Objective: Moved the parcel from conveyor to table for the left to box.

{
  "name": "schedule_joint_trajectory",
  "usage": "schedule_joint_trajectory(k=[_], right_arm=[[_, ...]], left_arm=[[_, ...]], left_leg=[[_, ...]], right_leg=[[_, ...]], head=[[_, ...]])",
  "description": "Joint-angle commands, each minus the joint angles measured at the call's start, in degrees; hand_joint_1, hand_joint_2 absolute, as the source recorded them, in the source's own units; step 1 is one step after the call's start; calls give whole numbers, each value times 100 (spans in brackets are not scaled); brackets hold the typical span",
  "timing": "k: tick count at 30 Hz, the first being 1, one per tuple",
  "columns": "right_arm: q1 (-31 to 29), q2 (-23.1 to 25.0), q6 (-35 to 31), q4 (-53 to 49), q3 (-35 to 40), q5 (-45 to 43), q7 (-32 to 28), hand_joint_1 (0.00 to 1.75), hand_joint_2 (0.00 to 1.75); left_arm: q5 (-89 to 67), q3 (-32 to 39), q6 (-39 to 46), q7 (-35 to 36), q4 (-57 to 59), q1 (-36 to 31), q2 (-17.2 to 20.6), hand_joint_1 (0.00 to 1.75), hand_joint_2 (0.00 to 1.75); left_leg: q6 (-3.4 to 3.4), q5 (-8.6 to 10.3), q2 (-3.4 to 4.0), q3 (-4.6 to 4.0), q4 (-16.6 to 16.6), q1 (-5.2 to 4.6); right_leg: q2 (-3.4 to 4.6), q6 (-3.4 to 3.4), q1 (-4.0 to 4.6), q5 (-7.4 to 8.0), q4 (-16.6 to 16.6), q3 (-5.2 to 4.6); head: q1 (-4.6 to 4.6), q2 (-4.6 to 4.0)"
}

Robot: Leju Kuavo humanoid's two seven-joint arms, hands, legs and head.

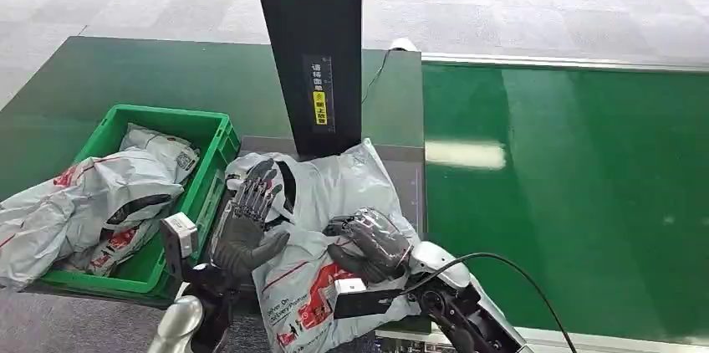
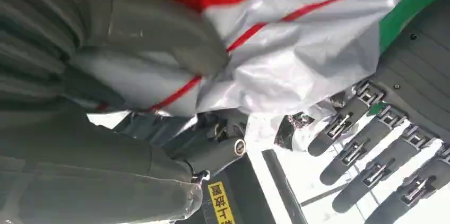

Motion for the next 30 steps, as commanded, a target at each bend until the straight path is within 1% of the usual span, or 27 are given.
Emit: schedule_joint_trajectory(k=[1, 4, 8, 10, 11, 13, 14, 16, 17, 18, 19, 21, 22, 24, 25, 26, 28, 30], right_arm=[[591, -77, 156, -1010, -1150, -2168, -354, 0, 175], [625, -7, 153, -1097, -1251, -2453, -476, 0, 175], [606, -4, 140, -1129, -1255, -2521, -526, 0, 175], [648, 78, 20, -1261, -1358, -2768, -734, 0, 175], [673, 107, -33, -1320, -1402, -2832, -789, 0, 175], [677, 87, -32, -1383, -1394, -2829, -785, 0, 175], [677, 87, -32, -1383, -1394, -2829, -785, 0, 175], [767, 206, -299, -1525, -1596, -3101, -976, 0, 175], [821, 260, -562, -1652, -1729, -3273, -1064, 0, 175], [849, 233, -696, -1740, -1771, -3386, -1035, 0, 175], [876, 263, -1033, -1804, -1943, -3529, -980, 0, 175], [867, 228, -1292, -1832, -2156, -3816, -887, 0, 175], [831, 194, -1377, -1795, -2205, -3877, -855, 0, 175], [774, 184, -1444, -1711, -2319, -3959, -830, 0, 175], [739, 179, -1333, -1647, -2363, -4139, -771, 0, 175], [714, 176, -1328, -1605, -2372, -4149, -769, 0, 175], [714, 176, -1328, -1605, -2372, -4149, -769, 0, 175], [714, 176, -1328, -1605, -2372, -4149, -769, 0, 175]], left_arm=[[104, -270, -45, -48, 272, -1, 137, 0, 175], [117, -279, -25, -52, 288, -29, 153, 0, 175], [126, -284, -19, -54, 292, -41, 157, 0, 175], [143, -290, -13, -54, 282, -21, 147, 0, 175], [148, -286, -7, -54, 271, -5, 143, 0, 175], [149, -291, -7, -54, 255, 17, 145, 0, 175], [149, -291, -7, -54, 255, 17, 145, 0, 175], [165, -265, 31, -50, 183, 83, 136, 0, 175], [162, -239, 76, -41, 71, 179, 128, 0, 175], [153, -234, 100, -32, -15, 260, 139, 0, 175], [-76, -266, 260, 5, -129, 364, 181, 0, 175], [-875, -512, 560, 3, -242, 462, 331, 0, 175], [-1410, -669, 767, -1, -267, 472, 407, 0, 175], [-1971, -901, 886, -27, -231, 459, 473, 0, 175], [-2360, -1112, 914, -121, -220, 437, 549, 0, 175], [-2466, -1175, 919, -140, -206, 443, 544, 0, 175], [-2466, -1175, 919, -140, -206, 443, 544, 0, 175], [-2466, -1175, 919, -140, -206, 443, 544, 0, 175]], left_leg=[[7, 2, -40, -1, -4, -2], [4, -1, -13, -1, -3, -2], [5, 3, -27, -2, -6, -1], [3, 0, -13, -2, -3, -1], [5, 1, -18, 0, -6, 0], [4, 0, -16, -1, -3, -1], [6, 2, -21, 0, -7, -2], [3, -1, -10, 1, -4, -1], [6, 0, -18, 4, -7, -1], [4, -1, -15, 0, -4, -1], [4, -1, -14, -1, -3, -3], [5, -3, -11, 0, -3, -1], [4, -2, -11, -2, -3, -2], [5, -1, -19, -1, -4, -2], [3, -1, -14, -2, -2, -1], [6, 1, -24, 0, -5, -2], [4, -1, -11, 0, -3, -1], [5, 0, -14, -1, -4, -2]], right_leg=[[-4, -2, -3, -5, -4, 6], [1, -1, -3, -1, -2, 4], [3, -5, -3, 0, -3, 3], [3, -2, -2, 0, -2, 2], [10, -4, -2, 2, -5, 3], [2, -2, -2, -1, -1, 3], [10, -3, -3, 1, -5, 3], [6, -1, -2, -1, -2, 4], [11, -3, -3, -1, -6, 7], [7, -2, -2, -1, -3, 3], [4, -1, -4, -2, -1, 2], [14, -2, -3, -1, -2, 2], [5, -1, -3, -1, -2, 2], [4, -2, -4, -2, -2, 4], [1, -1, -2, -1, -1, 3], [5, -3, -4, 0, -4, 5], [7, -2, -3, 0, -2, 3], [8, -2, -4, 1, -2, 3]], head=[[-2, 0], [0, 0], [-2, 0], [-2, 0], [-2, 0], [0, 0], [0, 0], [-2, 0], [-2, 0], [0, 0], [0, 0], [-2, 0], [-2, 0], [0, 0], [-2, 0], [0, 0], [-2, 0], [0, 0]])
